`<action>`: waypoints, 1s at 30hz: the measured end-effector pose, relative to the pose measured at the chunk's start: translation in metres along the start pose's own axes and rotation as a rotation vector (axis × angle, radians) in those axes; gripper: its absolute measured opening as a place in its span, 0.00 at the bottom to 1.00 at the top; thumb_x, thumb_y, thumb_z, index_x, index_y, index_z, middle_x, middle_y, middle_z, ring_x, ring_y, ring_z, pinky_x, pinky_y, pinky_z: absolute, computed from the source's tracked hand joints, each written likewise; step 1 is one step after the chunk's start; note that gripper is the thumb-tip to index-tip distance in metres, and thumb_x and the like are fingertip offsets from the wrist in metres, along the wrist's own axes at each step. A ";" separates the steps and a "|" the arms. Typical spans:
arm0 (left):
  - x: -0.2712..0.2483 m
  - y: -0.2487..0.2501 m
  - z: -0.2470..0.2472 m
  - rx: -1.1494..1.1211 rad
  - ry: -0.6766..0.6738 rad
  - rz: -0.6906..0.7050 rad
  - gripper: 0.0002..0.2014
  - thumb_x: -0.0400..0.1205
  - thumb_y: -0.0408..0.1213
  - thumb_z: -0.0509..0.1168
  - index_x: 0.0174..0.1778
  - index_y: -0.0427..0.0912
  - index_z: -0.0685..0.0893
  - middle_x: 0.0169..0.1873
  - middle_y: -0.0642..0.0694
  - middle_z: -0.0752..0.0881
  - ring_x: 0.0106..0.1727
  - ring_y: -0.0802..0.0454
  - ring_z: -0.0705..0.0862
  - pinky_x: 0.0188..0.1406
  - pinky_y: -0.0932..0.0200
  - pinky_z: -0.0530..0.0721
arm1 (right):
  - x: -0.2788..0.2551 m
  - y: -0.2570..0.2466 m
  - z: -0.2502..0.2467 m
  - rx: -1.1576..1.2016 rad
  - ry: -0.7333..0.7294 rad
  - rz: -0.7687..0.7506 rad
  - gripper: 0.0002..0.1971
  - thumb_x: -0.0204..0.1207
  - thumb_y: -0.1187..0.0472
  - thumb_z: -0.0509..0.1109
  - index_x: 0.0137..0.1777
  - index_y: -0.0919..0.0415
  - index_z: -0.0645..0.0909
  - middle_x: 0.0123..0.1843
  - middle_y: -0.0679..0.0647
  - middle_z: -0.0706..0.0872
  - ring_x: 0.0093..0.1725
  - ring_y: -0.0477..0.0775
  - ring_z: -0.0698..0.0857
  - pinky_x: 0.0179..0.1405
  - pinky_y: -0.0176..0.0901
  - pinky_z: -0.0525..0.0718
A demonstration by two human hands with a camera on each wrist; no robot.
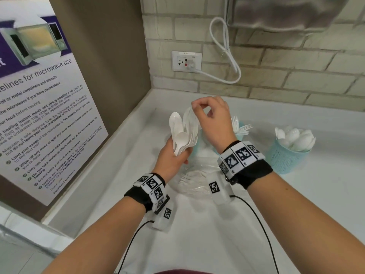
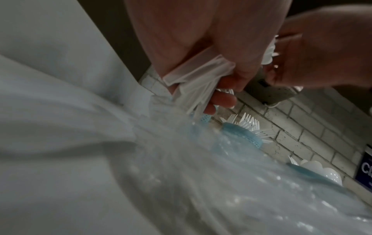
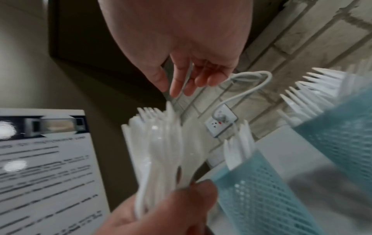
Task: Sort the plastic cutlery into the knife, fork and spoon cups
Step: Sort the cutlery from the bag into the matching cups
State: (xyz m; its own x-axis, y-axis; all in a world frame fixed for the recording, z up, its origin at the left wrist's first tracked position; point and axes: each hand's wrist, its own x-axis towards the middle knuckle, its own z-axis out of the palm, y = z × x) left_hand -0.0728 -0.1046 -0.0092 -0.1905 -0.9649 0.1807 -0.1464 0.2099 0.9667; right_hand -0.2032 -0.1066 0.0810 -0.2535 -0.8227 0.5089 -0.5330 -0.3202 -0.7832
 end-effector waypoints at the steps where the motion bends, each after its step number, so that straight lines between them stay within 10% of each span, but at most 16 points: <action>1: 0.002 0.001 0.001 0.030 0.009 0.019 0.15 0.80 0.34 0.68 0.60 0.50 0.74 0.45 0.45 0.84 0.31 0.57 0.82 0.29 0.70 0.80 | -0.003 -0.007 -0.001 0.014 -0.023 -0.037 0.06 0.76 0.53 0.69 0.47 0.52 0.86 0.48 0.48 0.84 0.55 0.46 0.74 0.55 0.38 0.74; 10: 0.005 0.007 0.006 0.184 0.077 0.045 0.21 0.77 0.37 0.70 0.65 0.48 0.72 0.51 0.46 0.85 0.49 0.50 0.85 0.48 0.56 0.83 | -0.005 -0.019 -0.013 -0.451 -0.264 -0.123 0.15 0.66 0.42 0.76 0.47 0.50 0.85 0.44 0.43 0.84 0.55 0.52 0.77 0.61 0.48 0.69; 19: 0.003 0.009 0.008 0.048 0.037 0.023 0.24 0.75 0.40 0.74 0.62 0.63 0.72 0.49 0.55 0.86 0.46 0.53 0.87 0.51 0.46 0.87 | 0.004 -0.030 -0.019 -0.217 -0.329 -0.022 0.08 0.64 0.48 0.80 0.38 0.46 0.86 0.50 0.45 0.81 0.59 0.50 0.75 0.64 0.48 0.69; 23: 0.005 0.010 0.005 0.040 0.030 0.037 0.23 0.74 0.43 0.75 0.57 0.68 0.72 0.51 0.54 0.86 0.48 0.51 0.86 0.51 0.44 0.87 | 0.012 -0.041 -0.026 0.005 -0.343 0.029 0.07 0.68 0.54 0.79 0.35 0.50 0.82 0.37 0.44 0.84 0.39 0.43 0.81 0.42 0.34 0.76; 30: 0.007 0.010 0.008 -0.006 0.042 0.025 0.23 0.76 0.39 0.73 0.62 0.60 0.71 0.50 0.61 0.83 0.50 0.61 0.84 0.52 0.52 0.85 | 0.013 -0.036 -0.019 0.174 -0.266 0.070 0.07 0.75 0.55 0.73 0.43 0.50 0.76 0.45 0.57 0.90 0.47 0.57 0.89 0.47 0.53 0.86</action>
State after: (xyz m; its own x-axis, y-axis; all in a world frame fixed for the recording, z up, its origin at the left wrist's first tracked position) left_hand -0.0833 -0.1075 0.0006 -0.1532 -0.9650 0.2126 -0.1363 0.2337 0.9627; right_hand -0.2027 -0.0965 0.1226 -0.0529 -0.9321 0.3582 -0.3699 -0.3149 -0.8741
